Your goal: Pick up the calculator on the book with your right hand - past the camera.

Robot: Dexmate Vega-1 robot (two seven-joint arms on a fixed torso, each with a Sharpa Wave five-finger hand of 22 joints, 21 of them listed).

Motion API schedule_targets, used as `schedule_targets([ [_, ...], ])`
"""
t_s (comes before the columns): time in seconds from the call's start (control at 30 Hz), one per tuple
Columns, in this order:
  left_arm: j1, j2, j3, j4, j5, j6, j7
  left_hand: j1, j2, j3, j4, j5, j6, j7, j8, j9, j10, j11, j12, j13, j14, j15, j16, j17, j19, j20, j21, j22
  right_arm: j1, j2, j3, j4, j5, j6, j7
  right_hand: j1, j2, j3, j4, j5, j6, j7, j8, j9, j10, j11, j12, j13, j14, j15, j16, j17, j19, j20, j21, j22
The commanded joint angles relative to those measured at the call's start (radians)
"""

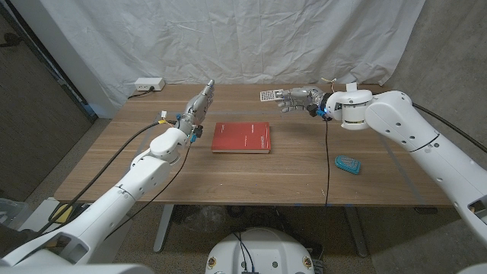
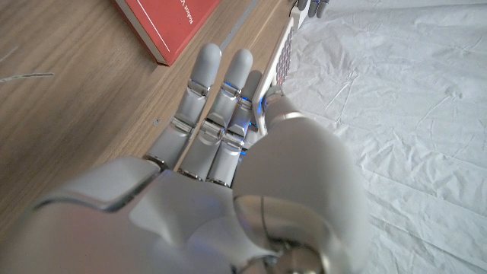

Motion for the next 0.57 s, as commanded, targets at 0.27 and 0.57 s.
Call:
schedule_targets([
  [0.27, -0.01, -0.015, 0.006, 0.027, -0.001, -0.022, -0.012, 0.005, 0.006, -0.009, 0.001, -0.003, 0.005, 0.0, -0.001, 0.002, 0.002, -0.002, 0.003, 0.005, -0.003, -0.006, 0.003, 0.003, -0.027, -0.025, 0.005, 0.006, 0.016, 0.016, -0.007, 0.032, -0.011, 0.023, 0.01, 0.002, 0.006, -0.001, 0.0, 0.006, 0.013, -0.001, -0.002, 0.004, 0.08, -0.063, 0.002, 0.007, 0.011, -0.033, -0.001, 0.005, -0.002, -0.133, 0.016, -0.001],
  [0.57, 0.01, -0.008, -0.002, -0.005, 0.009, -0.033, 0.008, 0.005, 0.007, -0.01, 0.001, -0.003, 0.005, -0.001, -0.001, 0.002, 0.0, -0.004, 0.002, 0.005, -0.003, -0.006, 0.003, 0.003, -0.027, -0.026, 0.005, 0.005, 0.012, 0.014, -0.011, 0.03, -0.019, 0.032, 0.018, 0.002, 0.004, -0.002, -0.001, 0.006, 0.015, 0.002, -0.003, 0.004, 0.083, -0.063, 0.001, 0.01, 0.015, -0.032, -0.001, 0.006, -0.004, -0.133, 0.024, -0.002],
])
